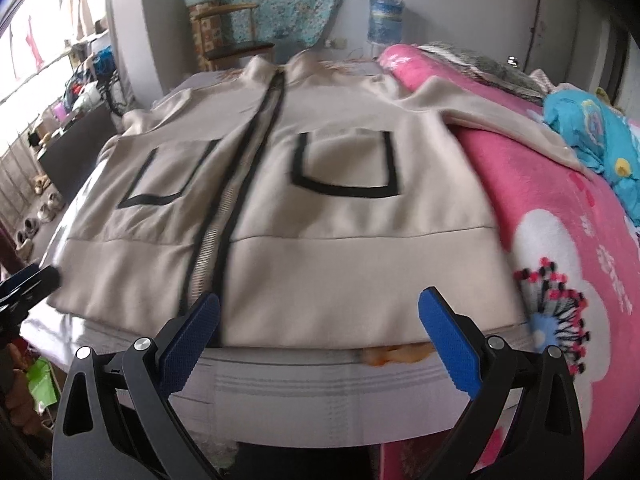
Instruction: Fold large clothes
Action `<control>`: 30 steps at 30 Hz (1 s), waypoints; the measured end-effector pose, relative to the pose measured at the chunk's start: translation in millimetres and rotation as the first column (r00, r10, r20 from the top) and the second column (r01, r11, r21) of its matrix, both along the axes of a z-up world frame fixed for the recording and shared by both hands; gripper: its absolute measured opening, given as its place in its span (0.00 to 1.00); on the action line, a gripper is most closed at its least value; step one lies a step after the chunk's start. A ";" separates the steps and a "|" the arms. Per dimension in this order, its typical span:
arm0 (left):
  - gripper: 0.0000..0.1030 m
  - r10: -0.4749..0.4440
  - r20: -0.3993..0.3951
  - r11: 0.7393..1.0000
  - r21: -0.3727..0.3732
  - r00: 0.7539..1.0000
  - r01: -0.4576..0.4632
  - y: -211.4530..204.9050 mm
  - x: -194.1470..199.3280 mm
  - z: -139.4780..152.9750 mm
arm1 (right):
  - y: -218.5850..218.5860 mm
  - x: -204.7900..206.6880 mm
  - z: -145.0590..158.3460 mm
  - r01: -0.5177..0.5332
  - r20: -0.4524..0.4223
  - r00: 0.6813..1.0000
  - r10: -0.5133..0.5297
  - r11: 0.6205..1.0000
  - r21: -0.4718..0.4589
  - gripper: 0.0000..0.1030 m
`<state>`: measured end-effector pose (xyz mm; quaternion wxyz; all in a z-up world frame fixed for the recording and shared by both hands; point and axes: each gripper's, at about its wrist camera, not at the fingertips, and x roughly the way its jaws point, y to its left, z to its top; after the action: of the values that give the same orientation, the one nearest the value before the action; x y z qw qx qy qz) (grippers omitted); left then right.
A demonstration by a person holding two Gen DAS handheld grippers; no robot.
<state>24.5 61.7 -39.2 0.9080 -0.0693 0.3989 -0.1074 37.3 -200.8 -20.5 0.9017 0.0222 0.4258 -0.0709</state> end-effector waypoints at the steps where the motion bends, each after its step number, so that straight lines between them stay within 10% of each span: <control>1: 0.91 0.011 0.008 1.000 0.016 1.000 -0.012 4.4 -0.1 -0.1 | -8.8 -0.6 0.6 0.014 0.002 1.000 -0.014 1.000 -0.006 0.94; 8: 0.89 0.096 0.005 0.980 0.174 0.995 -0.096 26.9 8.2 -9.5 | -88.9 -6.1 -8.3 0.144 -0.007 0.990 -0.144 0.989 0.019 0.94; 14: 0.43 0.122 -0.086 0.978 0.178 0.989 -0.105 33.4 23.7 -29.8 | -125.7 -10.7 -23.8 0.198 -0.035 0.980 -0.195 0.977 0.084 0.75; 30: 0.40 0.140 -0.102 0.974 0.194 0.985 -0.118 30.2 39.2 -35.7 | -110.6 -0.4 -29.7 0.094 -0.041 0.995 -0.093 0.995 0.042 0.41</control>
<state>63.7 92.0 -74.9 0.8911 -0.0157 0.4535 -0.0059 36.8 -311.4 -50.3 0.8882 0.0603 0.4433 -0.1042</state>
